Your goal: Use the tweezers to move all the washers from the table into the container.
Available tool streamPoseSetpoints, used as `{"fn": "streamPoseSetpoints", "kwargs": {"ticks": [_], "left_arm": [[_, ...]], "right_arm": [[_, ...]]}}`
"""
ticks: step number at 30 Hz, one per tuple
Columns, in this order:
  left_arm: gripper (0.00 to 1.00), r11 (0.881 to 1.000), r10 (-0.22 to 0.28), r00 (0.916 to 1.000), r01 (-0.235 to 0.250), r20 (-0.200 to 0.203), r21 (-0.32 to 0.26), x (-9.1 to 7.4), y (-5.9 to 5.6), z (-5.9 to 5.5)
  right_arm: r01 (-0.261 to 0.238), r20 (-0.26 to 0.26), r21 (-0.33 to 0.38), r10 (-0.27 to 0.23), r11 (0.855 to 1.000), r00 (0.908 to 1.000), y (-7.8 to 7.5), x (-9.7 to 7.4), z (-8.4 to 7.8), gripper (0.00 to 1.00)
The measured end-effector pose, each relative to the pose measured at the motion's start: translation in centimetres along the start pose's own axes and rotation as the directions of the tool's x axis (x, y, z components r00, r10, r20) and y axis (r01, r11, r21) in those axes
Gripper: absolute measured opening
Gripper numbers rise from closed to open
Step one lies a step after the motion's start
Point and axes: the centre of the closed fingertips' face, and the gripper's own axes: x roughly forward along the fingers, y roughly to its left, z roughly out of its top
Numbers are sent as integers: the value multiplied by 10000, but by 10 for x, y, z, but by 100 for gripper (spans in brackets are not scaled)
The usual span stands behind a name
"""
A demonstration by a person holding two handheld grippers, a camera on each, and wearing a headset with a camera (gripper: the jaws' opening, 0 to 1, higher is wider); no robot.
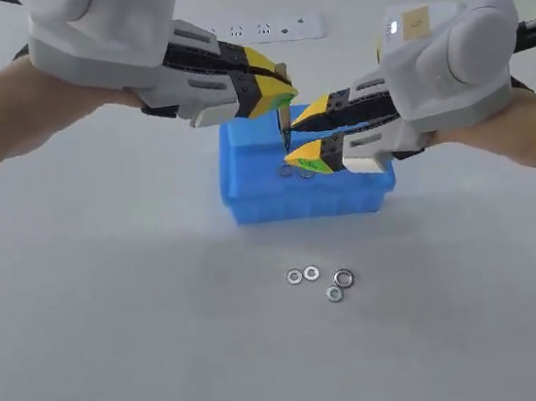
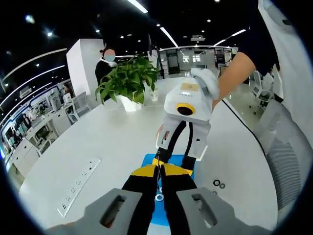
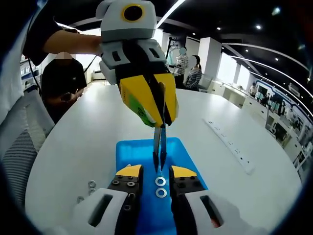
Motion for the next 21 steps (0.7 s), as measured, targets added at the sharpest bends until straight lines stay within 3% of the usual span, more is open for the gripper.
{"fn": "streamPoseSetpoints", "kwargs": {"ticks": [6, 10, 17, 18, 21], "left_arm": [[6, 9998, 176, 9998, -177, 92, 60, -11, -2, 7], [6, 9997, 228, 9997, -229, 67, 52, -22, -10, 8], [6, 9987, 405, 9988, -396, 282, -314, -38, -23, 12], [6, 9987, 400, 9988, -390, 295, -336, -42, -32, 15], [7, 9988, 371, 9988, -361, 304, -342, -44, -40, 18]], "right_arm": [[599, 28, 250, -600, 9979, 9982, -7, -18, 1, 32], [960, 89, 178, -961, 9952, 9953, -8, -28, 2, 40], [1268, 317, 733, -1294, 9892, 9911, 5, -50, 2, 54], [1268, 331, 781, -1297, 9889, 9910, 8, -52, 2, 56], [1179, 334, 1068, -1221, 9873, 9920, 18, -57, 1, 61]]}}
